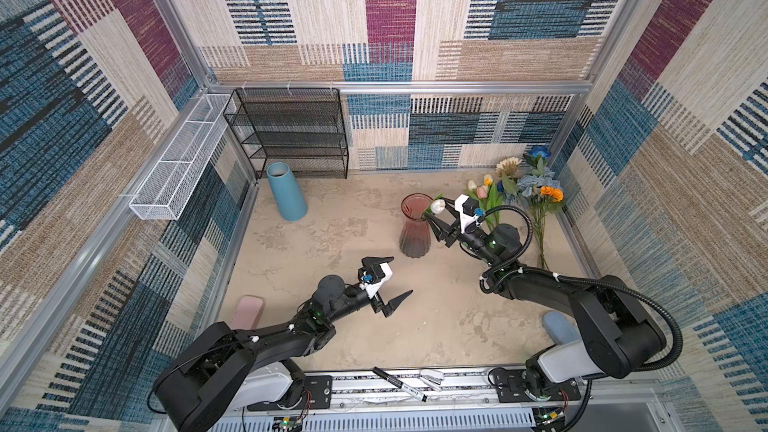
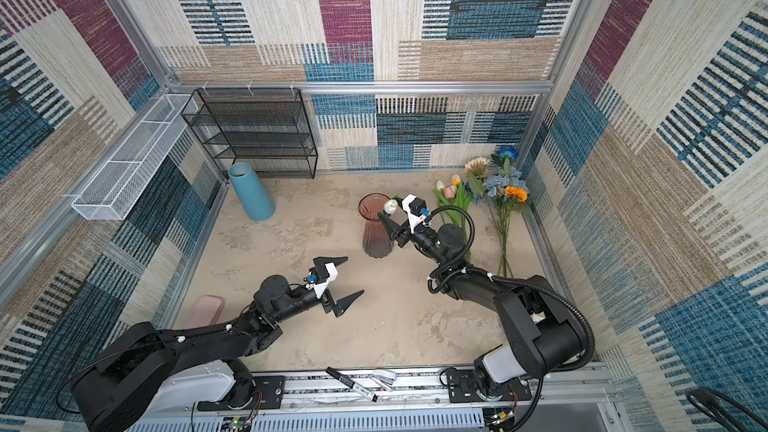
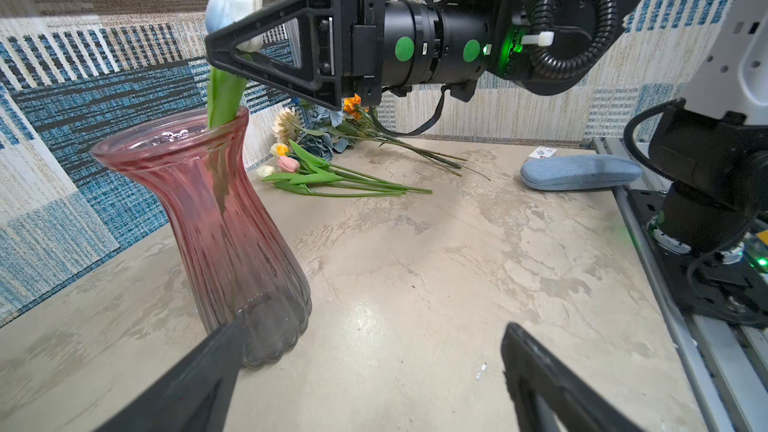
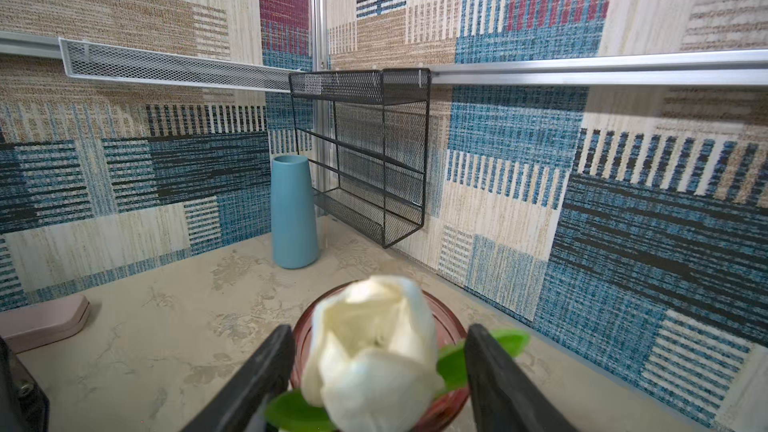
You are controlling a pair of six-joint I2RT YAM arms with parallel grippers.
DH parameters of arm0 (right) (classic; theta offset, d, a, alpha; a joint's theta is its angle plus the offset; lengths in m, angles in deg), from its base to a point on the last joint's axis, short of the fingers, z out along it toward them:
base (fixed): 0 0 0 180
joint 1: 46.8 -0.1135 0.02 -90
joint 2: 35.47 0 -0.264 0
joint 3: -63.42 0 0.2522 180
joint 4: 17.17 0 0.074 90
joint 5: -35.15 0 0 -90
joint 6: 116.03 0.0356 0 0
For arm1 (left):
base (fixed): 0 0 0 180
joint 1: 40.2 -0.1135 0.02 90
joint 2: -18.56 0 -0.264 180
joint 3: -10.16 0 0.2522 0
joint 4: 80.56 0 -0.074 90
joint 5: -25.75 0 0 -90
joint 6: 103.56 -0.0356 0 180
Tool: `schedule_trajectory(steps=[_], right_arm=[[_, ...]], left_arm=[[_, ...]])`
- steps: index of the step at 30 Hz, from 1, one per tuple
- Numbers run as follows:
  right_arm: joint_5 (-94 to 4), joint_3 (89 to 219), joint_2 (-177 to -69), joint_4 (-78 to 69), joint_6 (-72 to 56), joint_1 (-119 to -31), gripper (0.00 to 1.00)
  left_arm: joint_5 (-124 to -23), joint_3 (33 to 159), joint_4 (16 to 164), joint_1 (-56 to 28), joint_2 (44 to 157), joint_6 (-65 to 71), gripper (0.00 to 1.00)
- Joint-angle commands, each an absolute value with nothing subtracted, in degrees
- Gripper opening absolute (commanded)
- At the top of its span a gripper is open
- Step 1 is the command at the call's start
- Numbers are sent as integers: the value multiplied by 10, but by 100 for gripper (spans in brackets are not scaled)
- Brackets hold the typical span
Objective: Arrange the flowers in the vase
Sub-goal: 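Carry the white tulip over the pink vase and lower it in, then open the right gripper and move it back to the tulips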
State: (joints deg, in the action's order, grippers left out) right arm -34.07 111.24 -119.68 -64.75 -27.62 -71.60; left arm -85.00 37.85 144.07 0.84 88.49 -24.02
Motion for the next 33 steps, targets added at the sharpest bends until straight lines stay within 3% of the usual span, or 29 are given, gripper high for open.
schedule_trajectory(steps=[1, 16, 33], right_arm=[[-358, 1106, -1188, -647, -291, -717, 72], [-394, 1092, -1125, -631, -307, -717, 89], [-426, 1090, -1058, -581, -314, -716, 99]], left_arm=[[-836, 382, 1442, 8, 886, -271, 100], [-811, 385, 1486, 8, 934, -297, 100], [-807, 392, 1500, 8, 957, -301, 100]])
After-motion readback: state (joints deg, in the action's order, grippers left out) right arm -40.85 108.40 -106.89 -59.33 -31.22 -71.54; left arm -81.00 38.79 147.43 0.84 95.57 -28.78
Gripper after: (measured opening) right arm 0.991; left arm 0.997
